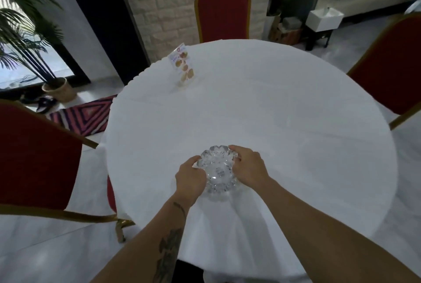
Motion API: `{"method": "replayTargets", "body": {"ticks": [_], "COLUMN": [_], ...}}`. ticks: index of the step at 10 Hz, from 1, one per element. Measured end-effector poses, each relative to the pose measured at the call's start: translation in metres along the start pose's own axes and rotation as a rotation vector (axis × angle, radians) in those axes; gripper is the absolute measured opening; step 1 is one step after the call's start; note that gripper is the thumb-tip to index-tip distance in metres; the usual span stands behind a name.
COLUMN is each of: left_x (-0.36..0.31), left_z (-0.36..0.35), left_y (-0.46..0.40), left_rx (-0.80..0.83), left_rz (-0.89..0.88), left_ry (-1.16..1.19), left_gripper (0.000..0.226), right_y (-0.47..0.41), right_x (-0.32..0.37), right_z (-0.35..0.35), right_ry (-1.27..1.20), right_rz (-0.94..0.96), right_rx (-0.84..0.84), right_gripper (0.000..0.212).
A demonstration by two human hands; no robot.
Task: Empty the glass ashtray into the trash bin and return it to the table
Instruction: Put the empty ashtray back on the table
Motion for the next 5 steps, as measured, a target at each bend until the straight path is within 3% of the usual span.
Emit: {"method": "replayTargets", "body": {"ticks": [4,5], "left_x": [-0.001,-0.007], "left_z": [-0.003,0.009], "left_y": [-0.008,0.005], "left_rx": [0.141,0.134], "left_rz": [0.013,-0.021], "left_ry": [-0.027,-0.141], "left_gripper": [0.06,0.056], "right_y": [0.006,0.019], "right_x": [-0.003,0.004], "right_z": [0.001,0.012], "right_ry": [0.089,0.178], "right_rz": [-0.033,-0.031], "right_rx": [-0.01,-0.021], "right_gripper": [0.057,0.051]}}
Point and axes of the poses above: each hand's wrist, its own y-axis away from the middle knuckle, its own z-axis out of the back of the hand, x = y × z, the point moved 7 cm from there along -y, towards the middle knuckle, and after that the axes turned 4 degrees about x, right-handed, at the moved point
